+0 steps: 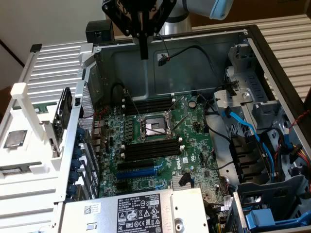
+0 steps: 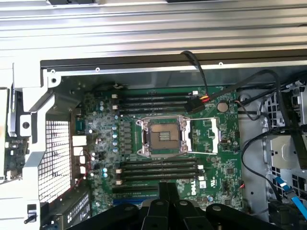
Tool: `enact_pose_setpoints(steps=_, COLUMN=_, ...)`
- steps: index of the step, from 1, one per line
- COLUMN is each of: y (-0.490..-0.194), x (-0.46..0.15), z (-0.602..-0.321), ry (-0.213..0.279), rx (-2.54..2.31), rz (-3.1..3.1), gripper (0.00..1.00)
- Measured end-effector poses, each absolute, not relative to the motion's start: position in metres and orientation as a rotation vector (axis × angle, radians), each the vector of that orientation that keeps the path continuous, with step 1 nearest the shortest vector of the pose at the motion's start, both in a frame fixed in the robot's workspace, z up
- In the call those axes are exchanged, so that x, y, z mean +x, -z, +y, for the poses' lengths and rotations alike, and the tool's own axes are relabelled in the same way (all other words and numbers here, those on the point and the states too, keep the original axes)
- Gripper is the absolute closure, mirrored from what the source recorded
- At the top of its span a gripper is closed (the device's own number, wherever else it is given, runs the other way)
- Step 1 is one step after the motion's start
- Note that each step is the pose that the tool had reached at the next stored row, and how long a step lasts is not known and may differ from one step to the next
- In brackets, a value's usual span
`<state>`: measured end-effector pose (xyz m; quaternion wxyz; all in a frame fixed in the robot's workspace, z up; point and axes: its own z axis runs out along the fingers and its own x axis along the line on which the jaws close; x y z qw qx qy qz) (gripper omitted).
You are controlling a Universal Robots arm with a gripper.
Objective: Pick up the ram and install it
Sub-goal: 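Reach for the ram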
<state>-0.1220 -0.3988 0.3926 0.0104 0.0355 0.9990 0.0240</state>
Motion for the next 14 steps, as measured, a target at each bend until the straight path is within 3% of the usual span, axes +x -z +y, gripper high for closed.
enact_pose_setpoints(steps=14, y=-0.392, x=-0.168, z=-0.415, ry=-0.075, rx=0.110, rz=3.117, gripper=0.90)
